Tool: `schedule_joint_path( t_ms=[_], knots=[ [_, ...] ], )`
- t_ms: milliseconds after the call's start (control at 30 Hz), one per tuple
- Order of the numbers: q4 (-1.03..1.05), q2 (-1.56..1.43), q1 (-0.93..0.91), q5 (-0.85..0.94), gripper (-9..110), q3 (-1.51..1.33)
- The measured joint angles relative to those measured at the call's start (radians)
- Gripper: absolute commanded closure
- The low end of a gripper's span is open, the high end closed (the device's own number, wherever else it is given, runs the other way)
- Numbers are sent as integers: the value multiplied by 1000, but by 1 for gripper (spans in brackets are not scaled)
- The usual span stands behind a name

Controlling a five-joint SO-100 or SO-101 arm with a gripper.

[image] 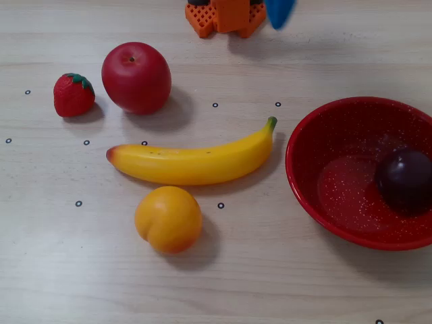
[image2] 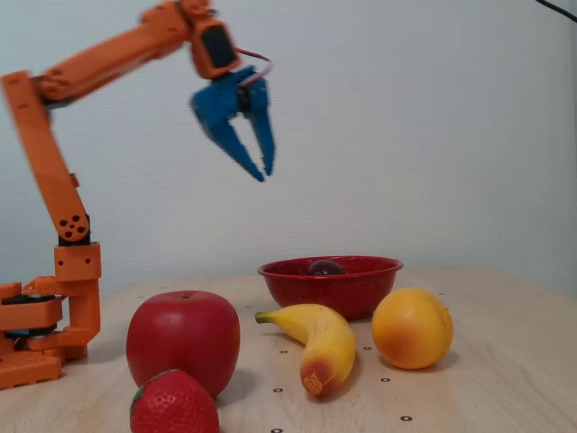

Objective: Put the plum in the red bowl.

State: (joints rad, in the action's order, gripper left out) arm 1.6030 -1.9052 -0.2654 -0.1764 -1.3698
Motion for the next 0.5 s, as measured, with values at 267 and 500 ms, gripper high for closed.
schedule_joint_path(
  t_ms=[267,500],
  knots=[
    [-117,-545,187,-34,101,-584],
    [-314,-991,213,-43,101,-1089]
  ],
)
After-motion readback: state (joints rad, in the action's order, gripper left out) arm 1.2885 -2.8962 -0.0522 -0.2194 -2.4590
